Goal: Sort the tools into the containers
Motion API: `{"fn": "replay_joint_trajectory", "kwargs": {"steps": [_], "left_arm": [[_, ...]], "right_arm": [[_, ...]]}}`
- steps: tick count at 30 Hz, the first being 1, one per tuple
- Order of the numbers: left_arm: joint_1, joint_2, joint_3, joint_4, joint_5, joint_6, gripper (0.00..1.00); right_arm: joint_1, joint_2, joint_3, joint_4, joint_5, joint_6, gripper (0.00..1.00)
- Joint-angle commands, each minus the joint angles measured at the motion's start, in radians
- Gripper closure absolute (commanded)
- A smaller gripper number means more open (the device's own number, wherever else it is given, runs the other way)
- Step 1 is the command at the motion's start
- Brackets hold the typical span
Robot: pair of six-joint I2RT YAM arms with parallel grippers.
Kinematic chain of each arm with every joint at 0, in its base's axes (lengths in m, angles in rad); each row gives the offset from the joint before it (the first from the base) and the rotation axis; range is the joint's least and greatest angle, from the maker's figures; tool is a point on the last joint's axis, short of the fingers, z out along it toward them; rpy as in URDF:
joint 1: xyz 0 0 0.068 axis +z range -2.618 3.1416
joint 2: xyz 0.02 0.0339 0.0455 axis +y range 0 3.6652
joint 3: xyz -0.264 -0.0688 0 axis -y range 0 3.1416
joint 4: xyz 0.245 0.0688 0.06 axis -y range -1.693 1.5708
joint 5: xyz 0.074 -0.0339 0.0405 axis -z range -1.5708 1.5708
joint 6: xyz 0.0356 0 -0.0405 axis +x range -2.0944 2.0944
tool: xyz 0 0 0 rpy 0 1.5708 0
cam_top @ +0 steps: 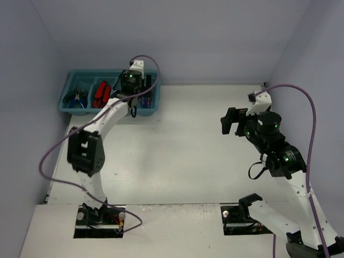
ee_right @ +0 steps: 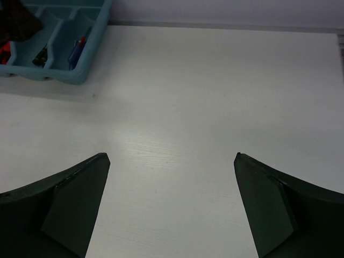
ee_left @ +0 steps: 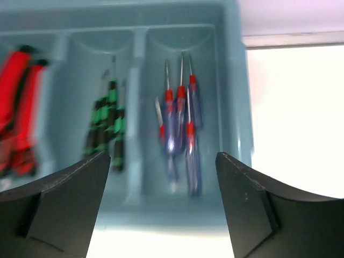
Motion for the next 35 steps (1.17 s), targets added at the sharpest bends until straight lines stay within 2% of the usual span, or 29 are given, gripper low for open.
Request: {"fn": "replay_joint_trajectory", "kwargs": {"steps": [1, 4, 8, 11, 16, 21, 35], "left_arm": [[0.007, -0.435, -0.137, -0.052, 0.045, 0.064, 0.23], [0.005, -0.64, -0.285, -0.166, 0.057, 0.09, 0.22], [0.007, -0.953, -0.371, -0.352, 0.017, 0.113, 0.19], [0.005, -1.111, -0.399, -0.477, -0.035, 0.109, 0.14], [0.006, -1.324, -0.434, -0.576, -0.146, 0.11, 0.09], [0.007, -1.456, -0.483, -0.606, -0.193, 0.121, 0.08], [0.005, -1.453, -0.493, -0.637, -0.236, 0.058, 0.08]], "right_arm": [[-0.006, -0.028, 0.078, 0.058, 0.171, -0.04, 0.0], [-0.006, -0.036, 0.09, 0.058, 0.234, -0.07, 0.0], [-0.006, -0.052, 0.084, 0.06, 0.29, -0.083, 0.0], [-0.006, -0.068, 0.058, 0.06, 0.301, -0.092, 0.0], [-0.006, -0.091, 0.035, 0.062, 0.365, -0.094, 0.0], [-0.006, -0.101, 0.015, 0.066, 0.358, -0.107, 0.0], [-0.006, -0.114, 0.031, 0.102, 0.381, -0.077, 0.0]]}}
